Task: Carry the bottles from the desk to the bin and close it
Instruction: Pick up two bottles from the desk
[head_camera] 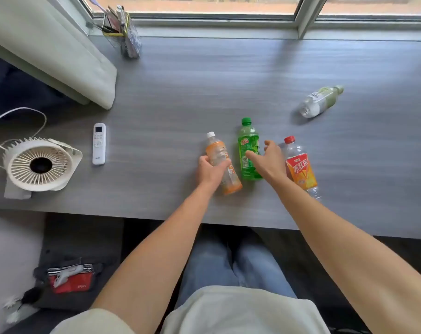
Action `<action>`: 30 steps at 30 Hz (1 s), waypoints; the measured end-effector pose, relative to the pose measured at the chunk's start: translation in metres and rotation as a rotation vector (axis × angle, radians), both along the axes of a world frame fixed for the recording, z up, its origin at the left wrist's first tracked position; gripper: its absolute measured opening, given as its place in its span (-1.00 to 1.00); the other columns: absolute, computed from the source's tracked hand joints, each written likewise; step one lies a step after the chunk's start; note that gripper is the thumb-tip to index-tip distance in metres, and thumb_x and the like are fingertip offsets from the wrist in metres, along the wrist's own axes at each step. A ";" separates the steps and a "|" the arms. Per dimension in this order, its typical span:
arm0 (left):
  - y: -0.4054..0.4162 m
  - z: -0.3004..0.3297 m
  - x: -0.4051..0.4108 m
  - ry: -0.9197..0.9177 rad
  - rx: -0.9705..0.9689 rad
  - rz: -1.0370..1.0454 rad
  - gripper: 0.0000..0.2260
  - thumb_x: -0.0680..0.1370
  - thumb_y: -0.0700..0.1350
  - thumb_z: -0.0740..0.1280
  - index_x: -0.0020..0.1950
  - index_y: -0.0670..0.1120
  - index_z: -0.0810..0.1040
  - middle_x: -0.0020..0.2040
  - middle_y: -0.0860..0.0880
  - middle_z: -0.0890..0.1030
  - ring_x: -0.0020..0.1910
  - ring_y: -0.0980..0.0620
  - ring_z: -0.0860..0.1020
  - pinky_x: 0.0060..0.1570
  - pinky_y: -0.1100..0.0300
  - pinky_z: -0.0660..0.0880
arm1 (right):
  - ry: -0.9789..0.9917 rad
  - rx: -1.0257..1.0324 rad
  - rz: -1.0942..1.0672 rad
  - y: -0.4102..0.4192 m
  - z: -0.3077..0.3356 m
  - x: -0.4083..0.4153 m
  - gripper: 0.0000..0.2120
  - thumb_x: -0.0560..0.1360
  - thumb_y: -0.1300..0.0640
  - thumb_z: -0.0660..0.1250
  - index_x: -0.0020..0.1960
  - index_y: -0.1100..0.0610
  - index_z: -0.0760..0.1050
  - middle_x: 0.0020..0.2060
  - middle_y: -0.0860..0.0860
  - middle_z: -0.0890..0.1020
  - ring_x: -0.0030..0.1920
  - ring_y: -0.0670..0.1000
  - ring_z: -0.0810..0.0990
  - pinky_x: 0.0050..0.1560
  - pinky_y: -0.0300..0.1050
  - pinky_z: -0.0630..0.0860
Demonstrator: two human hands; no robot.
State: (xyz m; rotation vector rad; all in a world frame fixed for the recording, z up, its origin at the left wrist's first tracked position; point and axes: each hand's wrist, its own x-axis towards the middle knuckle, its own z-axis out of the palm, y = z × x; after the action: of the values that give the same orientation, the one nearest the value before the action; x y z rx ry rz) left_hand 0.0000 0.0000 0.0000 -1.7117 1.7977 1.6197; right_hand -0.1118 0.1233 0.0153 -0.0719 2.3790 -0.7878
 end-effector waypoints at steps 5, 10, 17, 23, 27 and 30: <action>0.012 -0.014 -0.018 -0.130 -0.123 0.027 -0.22 0.29 0.20 0.56 0.38 -0.12 0.41 0.30 -0.12 0.55 0.31 -0.15 0.52 0.28 -0.07 0.50 | 0.013 0.072 0.001 -0.018 -0.022 -0.001 -0.14 0.39 -0.26 0.40 0.50 0.17 0.22 0.39 0.13 0.44 0.35 0.17 0.48 0.20 0.09 0.45; 0.020 -0.032 -0.019 -0.161 -0.216 -0.008 -0.30 0.30 0.15 0.57 0.32 -0.12 0.44 0.28 -0.15 0.53 0.33 -0.18 0.47 0.30 -0.04 0.46 | 0.081 0.136 0.033 -0.014 -0.044 0.003 -0.17 0.34 -0.28 0.42 0.44 0.14 0.28 0.31 0.11 0.48 0.29 0.18 0.51 0.20 0.11 0.51; 0.012 -0.022 0.004 -0.151 -0.192 -0.074 -0.36 0.31 0.03 0.52 0.32 -0.15 0.46 0.22 -0.15 0.51 0.23 -0.18 0.52 0.21 0.04 0.46 | -0.013 0.102 0.081 0.012 -0.039 0.005 -0.31 0.27 -0.23 0.43 0.25 0.15 0.44 0.10 0.09 0.50 -0.01 0.10 0.55 -0.05 -0.02 0.52; 0.019 0.003 0.064 -0.062 -0.134 -0.199 -0.46 0.23 0.07 0.46 0.14 -0.02 0.40 -0.02 -0.03 0.62 -0.05 -0.11 0.62 0.08 -0.10 0.59 | -0.107 -0.022 0.078 0.086 -0.012 0.038 -0.45 0.23 -0.23 0.44 0.09 0.03 0.41 -0.17 -0.08 0.62 -0.17 -0.04 0.64 -0.17 -0.04 0.61; 0.028 0.004 0.106 -0.127 -0.138 -0.377 -0.48 0.24 0.11 0.43 0.11 0.07 0.34 -0.07 0.02 0.59 -0.12 -0.04 0.60 -0.02 -0.05 0.60 | -0.171 -0.046 0.018 0.143 -0.001 0.073 -0.45 0.25 -0.19 0.45 0.14 -0.01 0.39 -0.16 -0.09 0.64 -0.14 -0.07 0.64 -0.20 -0.08 0.58; 0.027 0.000 0.127 -0.182 -0.146 -0.514 -0.48 0.21 0.18 0.42 0.08 0.11 0.32 -0.08 0.05 0.59 -0.15 0.05 0.58 -0.17 0.06 0.52 | -0.195 -0.046 -0.115 0.179 0.006 0.103 -0.46 0.23 -0.19 0.46 0.14 -0.07 0.42 -0.14 -0.10 0.66 -0.13 -0.09 0.65 -0.20 -0.14 0.55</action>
State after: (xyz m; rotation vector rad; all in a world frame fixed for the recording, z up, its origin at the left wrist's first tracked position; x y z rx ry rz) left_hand 0.1266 0.0274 0.0003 -1.2460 2.0776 1.1109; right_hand -0.0093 0.3028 0.0215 0.1188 2.1957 -0.8625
